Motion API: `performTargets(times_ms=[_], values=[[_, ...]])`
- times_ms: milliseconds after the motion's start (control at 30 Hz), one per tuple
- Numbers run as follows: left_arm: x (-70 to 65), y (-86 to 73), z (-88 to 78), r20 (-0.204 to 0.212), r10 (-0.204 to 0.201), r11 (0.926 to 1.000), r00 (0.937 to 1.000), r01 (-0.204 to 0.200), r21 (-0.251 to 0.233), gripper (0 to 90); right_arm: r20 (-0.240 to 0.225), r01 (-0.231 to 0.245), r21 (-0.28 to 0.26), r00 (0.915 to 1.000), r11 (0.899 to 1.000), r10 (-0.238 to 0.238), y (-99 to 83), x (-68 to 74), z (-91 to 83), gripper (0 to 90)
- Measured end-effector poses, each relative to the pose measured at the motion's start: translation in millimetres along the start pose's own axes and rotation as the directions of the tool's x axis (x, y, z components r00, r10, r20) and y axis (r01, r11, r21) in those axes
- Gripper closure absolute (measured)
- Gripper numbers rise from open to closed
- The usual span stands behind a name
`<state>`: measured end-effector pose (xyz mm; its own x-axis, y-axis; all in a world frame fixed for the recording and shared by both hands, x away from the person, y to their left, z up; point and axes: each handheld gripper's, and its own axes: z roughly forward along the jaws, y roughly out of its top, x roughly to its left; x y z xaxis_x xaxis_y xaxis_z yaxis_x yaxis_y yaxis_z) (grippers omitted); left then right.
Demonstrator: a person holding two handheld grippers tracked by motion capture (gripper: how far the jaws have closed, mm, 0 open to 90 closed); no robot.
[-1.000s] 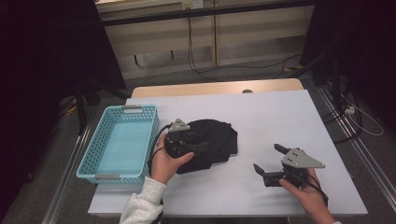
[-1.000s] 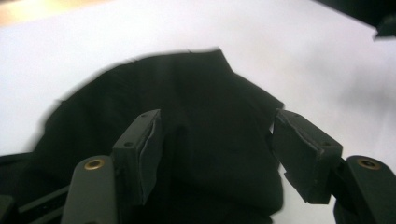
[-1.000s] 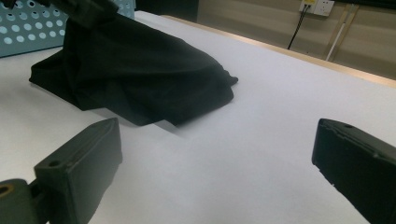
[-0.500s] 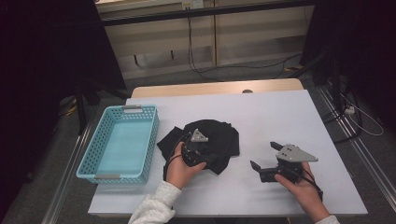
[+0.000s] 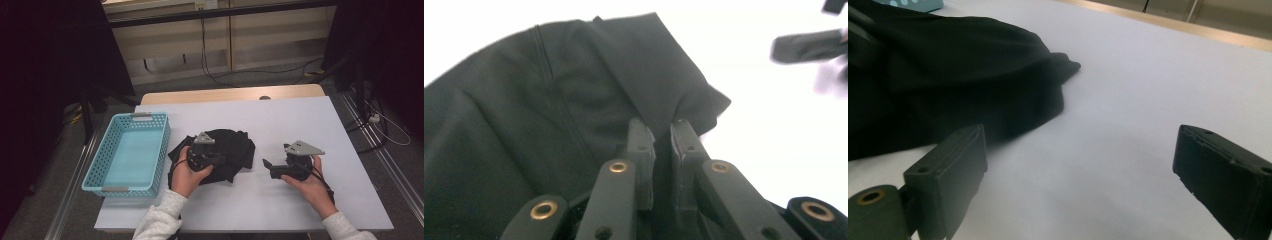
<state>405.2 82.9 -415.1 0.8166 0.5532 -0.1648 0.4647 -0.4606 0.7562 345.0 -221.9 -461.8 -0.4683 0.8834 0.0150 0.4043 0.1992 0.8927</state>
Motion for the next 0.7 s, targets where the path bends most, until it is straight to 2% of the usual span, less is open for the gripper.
performTargets(times_ms=[100, 133, 200, 300, 333, 433, 533, 600, 667, 700], values=[[4.4, 2.8, -4.5, 0.029, -0.011, 0.9998, 0.9995, 0.011, -0.015, 81.8, -0.024, -0.006, 0.04, 0.9997, 0.999, 0.007, 4.7, 0.3, 12.7, 13.2], [6.3, 2.3, -4.4, 0.035, -0.015, 0.9998, 0.9993, 0.015, -0.011, 81.8, -0.045, 0.007, 0.064, 0.999, 0.998, -0.004, 6.6, 1.3, 23.0, 16.9], [7.6, 1.6, -4.0, 0.037, -0.013, 0.9999, 0.9992, 0.013, -0.007, 81.8, -0.048, 0.011, 0.078, 0.9988, 0.997, -0.007, 7.4, 2.1, 28.7, 17.5], [8.8, -1.1, -1.1, 0.037, -0.013, 0.9999, 0.9992, 0.013, 0.003, 81.8, -0.067, 0.025, 0.138, 0.9976, 0.99, -0.016, 12.7, 2.5, 44.6, 24.4], [8.9, -1.7, -0.1, 0.043, -0.005, 0.9999, 0.9991, 0.005, 0.011, 81.7, -0.08, 0.026, 0.126, 0.9967, 0.992, -0.016, 17.4, 1.7, 52.2, 34.3], [8.5, -1.7, 1.1, 0.047, 0.0, 1.0, 0.9989, 0.0, 0.007, 81.7, -0.084, 0.038, 0.127, 0.9961, 0.991, -0.027, 21.5, 3.2, 60.2, 36.6], [8.9, -2.3, 2.0, 0.061, 0.006, 0.9999, 0.9981, -0.007, 0.016, 81.7, -0.095, 0.07, 0.162, 0.994, 0.984, -0.055, 26.5, 4.9, 73.0, 42.6], [8.8, -2.9, 3.2, 0.073, -0.001, 0.9999, 0.9973, -0.001, 0.016, 81.7, -0.112, 0.069, 0.157, 0.9924, 0.985, -0.051, 30.3, 4.7, 79.3, 50.6], [8.7, -2.7, 3.0, 0.085, 0.007, 0.9999, 0.9964, -0.008, 0.008, 81.6, -0.136, 0.095, 0.162, 0.9881, 0.982, -0.073, 33.8, 5.2, 86.4, 73.6], [8.7, -2.7, 3.0, 0.085, 0.007, 0.9999, 0.9964, -0.008, 0.008, 81.5, -0.136, 0.095, 0.162, 0.9881, 0.982, -0.073, 33.8, 5.2, 86.4, 73.6]])
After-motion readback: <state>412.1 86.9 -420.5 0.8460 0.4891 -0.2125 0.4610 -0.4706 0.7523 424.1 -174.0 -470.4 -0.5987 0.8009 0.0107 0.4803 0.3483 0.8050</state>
